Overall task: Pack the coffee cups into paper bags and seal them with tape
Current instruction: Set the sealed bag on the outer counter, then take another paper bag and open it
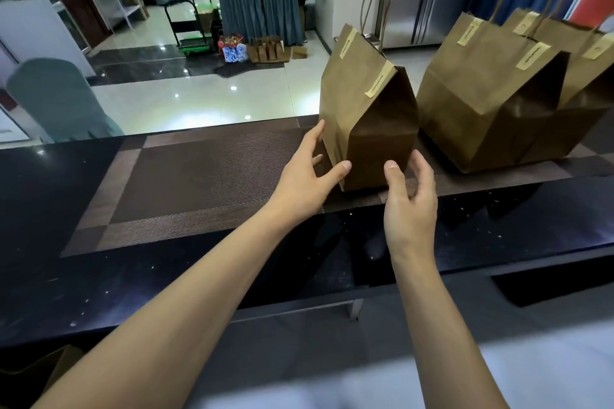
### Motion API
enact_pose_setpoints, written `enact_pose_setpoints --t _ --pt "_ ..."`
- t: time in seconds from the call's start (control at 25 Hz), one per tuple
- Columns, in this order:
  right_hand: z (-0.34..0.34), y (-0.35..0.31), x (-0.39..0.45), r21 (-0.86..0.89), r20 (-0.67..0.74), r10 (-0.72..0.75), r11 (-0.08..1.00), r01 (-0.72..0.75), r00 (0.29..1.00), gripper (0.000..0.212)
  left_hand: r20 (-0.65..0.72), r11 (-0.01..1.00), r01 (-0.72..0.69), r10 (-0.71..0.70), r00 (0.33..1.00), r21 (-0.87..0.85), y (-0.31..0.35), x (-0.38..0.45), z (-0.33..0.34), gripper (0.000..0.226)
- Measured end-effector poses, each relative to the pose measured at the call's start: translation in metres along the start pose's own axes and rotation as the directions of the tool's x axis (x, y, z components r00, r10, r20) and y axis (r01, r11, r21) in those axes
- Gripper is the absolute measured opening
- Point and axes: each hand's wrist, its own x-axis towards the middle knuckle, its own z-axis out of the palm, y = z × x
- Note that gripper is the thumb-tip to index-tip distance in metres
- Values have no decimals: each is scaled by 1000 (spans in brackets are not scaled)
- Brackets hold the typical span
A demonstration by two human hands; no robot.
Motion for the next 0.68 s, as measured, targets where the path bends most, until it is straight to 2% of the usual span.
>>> enact_pose_setpoints --t 0.24,0.68 --pt "10 -9 -27 -44 75 7 999 -3 997 55 -33 1000 18 -18 999 8 8 -40 -30 77" --pt "82 -26 -111 -13 300 -26 999 31 954 50 -215 996 82 -74 974 28 -3 -156 -118 70"
